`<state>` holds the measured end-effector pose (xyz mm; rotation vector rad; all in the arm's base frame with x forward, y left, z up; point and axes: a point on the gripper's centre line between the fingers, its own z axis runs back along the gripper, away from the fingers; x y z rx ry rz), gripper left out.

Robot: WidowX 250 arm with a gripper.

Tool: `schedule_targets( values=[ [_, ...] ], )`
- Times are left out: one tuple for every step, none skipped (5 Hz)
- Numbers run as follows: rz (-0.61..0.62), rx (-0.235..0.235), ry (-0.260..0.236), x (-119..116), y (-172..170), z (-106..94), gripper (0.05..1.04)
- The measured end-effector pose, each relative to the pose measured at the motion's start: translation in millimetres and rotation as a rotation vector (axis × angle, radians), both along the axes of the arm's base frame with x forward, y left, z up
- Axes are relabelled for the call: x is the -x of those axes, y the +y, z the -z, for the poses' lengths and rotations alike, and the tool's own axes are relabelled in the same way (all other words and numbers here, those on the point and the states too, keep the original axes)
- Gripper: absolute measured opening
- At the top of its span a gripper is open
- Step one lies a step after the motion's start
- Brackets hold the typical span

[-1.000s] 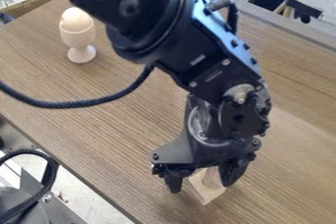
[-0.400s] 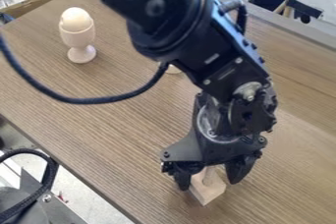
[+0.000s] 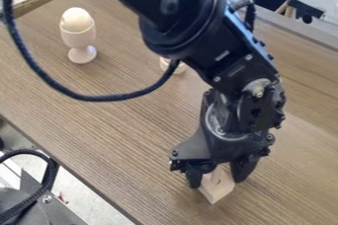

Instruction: Removed the cube with a hole

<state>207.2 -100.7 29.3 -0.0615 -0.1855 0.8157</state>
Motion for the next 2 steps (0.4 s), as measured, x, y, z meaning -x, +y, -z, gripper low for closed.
schedule_targets(
  values=[
    [-0.005, -0.006, 0.002, 0.4, 1.1, 0.1, 0.573],
    [-0.011, -0.020, 0.014, 2.7, 3.6, 0.0, 0.572]
  ],
)
